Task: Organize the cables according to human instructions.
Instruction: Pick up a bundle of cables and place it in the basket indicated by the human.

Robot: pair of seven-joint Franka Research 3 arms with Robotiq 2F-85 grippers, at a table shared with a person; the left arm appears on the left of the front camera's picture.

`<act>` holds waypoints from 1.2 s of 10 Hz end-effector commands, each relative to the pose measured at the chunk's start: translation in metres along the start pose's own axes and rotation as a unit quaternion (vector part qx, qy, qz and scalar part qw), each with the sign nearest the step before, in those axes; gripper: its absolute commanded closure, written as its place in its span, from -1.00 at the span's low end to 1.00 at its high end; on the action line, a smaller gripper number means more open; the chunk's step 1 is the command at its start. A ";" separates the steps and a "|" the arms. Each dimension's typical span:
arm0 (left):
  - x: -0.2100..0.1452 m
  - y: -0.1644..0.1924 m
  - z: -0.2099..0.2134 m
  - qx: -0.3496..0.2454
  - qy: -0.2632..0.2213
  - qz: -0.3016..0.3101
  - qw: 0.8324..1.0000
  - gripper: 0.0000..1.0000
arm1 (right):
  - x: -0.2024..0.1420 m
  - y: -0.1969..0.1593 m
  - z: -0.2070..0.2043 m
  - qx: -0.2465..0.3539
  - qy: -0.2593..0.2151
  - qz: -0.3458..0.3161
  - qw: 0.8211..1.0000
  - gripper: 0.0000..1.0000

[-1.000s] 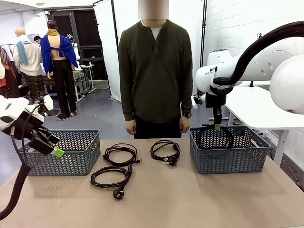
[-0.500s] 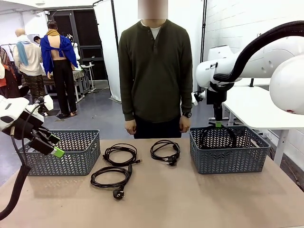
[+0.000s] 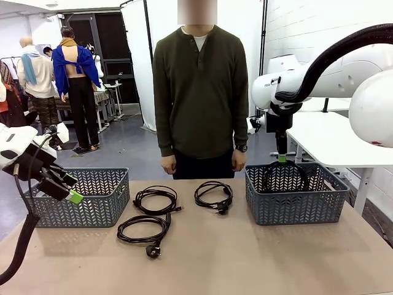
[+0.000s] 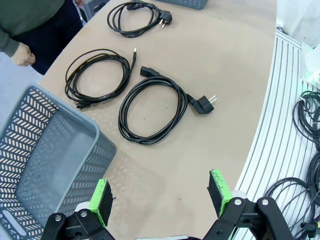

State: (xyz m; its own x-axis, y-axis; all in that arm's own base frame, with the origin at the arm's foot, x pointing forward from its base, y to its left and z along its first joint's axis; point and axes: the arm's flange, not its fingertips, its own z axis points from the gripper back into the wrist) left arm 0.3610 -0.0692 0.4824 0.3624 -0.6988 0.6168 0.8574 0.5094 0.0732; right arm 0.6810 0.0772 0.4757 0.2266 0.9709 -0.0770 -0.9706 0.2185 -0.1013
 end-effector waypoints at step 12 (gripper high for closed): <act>-0.002 0.003 -0.001 -0.009 -0.008 -0.006 1.000 -1.00 | -0.018 0.077 0.035 0.009 -0.118 -0.086 0.989 -1.00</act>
State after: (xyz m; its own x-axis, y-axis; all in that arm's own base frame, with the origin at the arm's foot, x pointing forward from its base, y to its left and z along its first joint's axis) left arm 0.3610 -0.0693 0.4823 0.3625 -0.6988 0.6166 0.8575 0.5093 0.0731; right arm 0.6326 0.0852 0.5164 0.3865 0.9172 0.0964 -0.9169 0.3934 -0.0670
